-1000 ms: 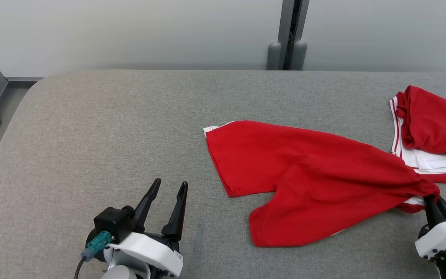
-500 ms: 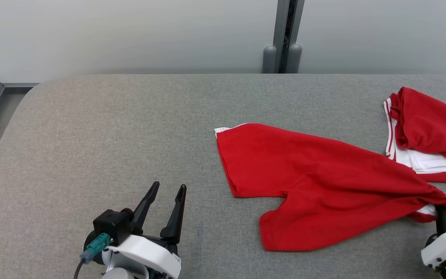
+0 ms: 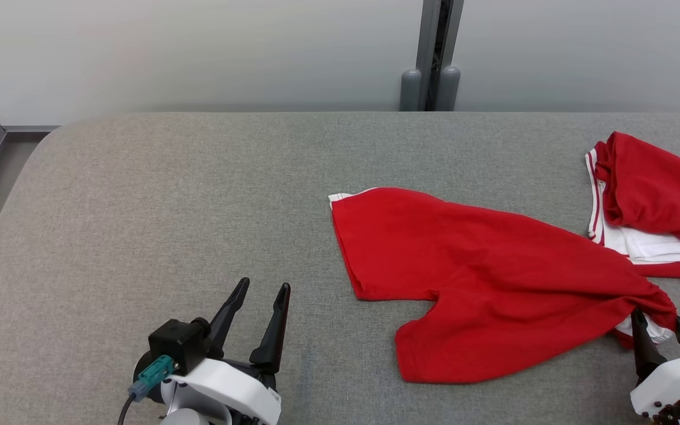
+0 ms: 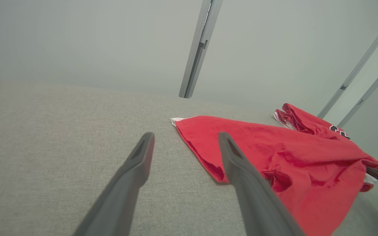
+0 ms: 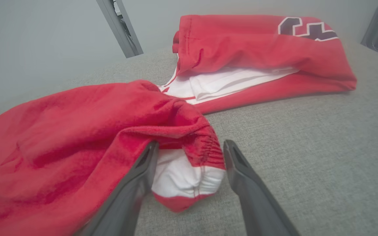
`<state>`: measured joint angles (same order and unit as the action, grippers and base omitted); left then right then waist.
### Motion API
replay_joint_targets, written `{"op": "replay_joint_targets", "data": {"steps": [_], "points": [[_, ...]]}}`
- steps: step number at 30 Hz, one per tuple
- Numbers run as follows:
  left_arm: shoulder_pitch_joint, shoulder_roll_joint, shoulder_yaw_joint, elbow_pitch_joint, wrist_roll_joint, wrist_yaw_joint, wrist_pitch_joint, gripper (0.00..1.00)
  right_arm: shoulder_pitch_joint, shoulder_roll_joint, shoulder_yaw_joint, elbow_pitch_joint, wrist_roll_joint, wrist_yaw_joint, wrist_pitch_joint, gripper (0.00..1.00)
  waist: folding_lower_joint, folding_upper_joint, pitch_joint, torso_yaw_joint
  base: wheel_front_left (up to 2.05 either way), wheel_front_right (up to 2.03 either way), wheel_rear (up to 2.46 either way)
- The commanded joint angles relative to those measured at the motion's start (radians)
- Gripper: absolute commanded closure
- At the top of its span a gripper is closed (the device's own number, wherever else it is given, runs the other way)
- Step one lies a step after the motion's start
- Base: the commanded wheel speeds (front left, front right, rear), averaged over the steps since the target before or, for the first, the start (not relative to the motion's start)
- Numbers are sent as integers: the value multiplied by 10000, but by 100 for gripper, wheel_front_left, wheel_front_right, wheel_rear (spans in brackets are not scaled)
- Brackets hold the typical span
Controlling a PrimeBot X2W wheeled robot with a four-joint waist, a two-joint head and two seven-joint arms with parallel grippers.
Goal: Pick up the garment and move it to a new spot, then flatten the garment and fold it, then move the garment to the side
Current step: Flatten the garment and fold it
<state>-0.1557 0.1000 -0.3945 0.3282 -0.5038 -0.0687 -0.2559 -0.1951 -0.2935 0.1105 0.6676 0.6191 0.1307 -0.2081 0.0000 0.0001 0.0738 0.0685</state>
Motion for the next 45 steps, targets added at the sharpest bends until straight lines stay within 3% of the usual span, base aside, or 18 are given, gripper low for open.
{"op": "replay_joint_targets", "data": {"steps": [1, 20, 23, 30, 35, 45], "points": [[-147, 29, 17, -1, -69, 26, -24, 0, 40, -68, -62, 67, -108, 3, -4, 0, 0, -1, -12, 13, 0, 0, 0], [-163, 32, -51, 13, -112, 35, -63, 0, 285, 84, -723, -799, -1083, 3, -131, 0, 0, -1, 8, -22, 0, 0, 0], [-156, 50, -43, 37, -125, 55, -70, 0, 485, -203, 365, -2103, -1751, 3, -425, 0, 0, -1, -3, -34, 0, 0, 0], [-194, 38, -58, 53, -143, 44, -71, 0, 845, -992, 2277, -4124, -1242, 0, -580, 0, 0, -1, -12, -62, 0, 0, 0], [-190, 13, -90, 92, -160, 40, -77, 0, 700, -1207, 3111, -4323, -965, 2, -584, 0, 0, -1, -24, -12, 0, 0, 0], [-222, -18, -120, 198, -204, 2, -83, 0, -225, -1769, 7191, -4017, -501, 2, 278, 0, 0, -1, 8, 242, 0, 0, 0]]}}
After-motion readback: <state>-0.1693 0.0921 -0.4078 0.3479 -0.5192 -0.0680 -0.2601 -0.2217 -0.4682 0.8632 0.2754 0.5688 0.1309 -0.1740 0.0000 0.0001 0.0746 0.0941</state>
